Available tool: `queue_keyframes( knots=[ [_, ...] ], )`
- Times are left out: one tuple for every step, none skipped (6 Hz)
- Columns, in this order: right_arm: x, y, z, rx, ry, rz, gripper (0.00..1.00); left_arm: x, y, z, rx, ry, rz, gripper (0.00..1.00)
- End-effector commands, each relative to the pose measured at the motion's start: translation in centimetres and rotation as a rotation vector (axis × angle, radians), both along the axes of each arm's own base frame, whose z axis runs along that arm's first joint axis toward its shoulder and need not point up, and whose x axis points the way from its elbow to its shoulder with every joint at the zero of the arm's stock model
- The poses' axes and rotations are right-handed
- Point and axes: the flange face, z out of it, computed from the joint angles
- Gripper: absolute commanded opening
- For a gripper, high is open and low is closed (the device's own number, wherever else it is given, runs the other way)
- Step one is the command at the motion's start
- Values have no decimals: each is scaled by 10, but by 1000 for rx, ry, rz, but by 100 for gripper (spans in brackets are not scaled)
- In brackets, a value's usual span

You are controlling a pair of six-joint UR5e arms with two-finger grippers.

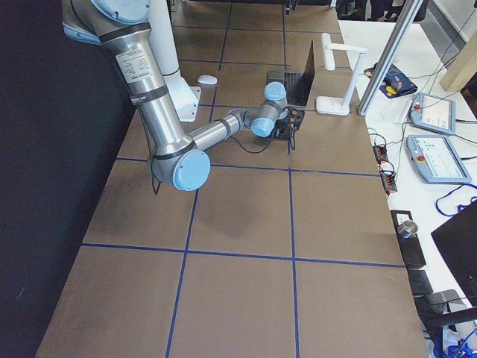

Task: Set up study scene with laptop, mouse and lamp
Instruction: 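Drag the black mouse pad with the right gripper beside the laptop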

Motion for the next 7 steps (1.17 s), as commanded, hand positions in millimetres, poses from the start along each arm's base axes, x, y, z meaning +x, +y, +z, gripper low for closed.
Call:
queue_keyframes(
  knots=[
    [-27, -32, -36, 10, -9, 7, 0, 0, 0, 1, -3, -1, 0, 100],
    [-39, -42, -54, 17, -15, 5, 0, 1, -1, 2, -5, -1, 1, 100],
    [-45, -44, -64, 21, -22, 1, 0, 1, 0, 0, -17, 0, -10, 100],
    [-44, -45, -61, 14, -20, 2, 33, 1, 0, -1, -21, 1, -14, 100],
    [-41, -44, -50, 8, -9, -14, 99, 1, 0, -1, -21, 1, -14, 100],
    [-30, -52, -43, 7, 31, -50, 100, 2, 1, -7, -35, 5, -34, 100],
    [4, -64, -23, -52, 69, -120, 100, 7, 6, -30, -7, 15, -37, 100]
  ],
)
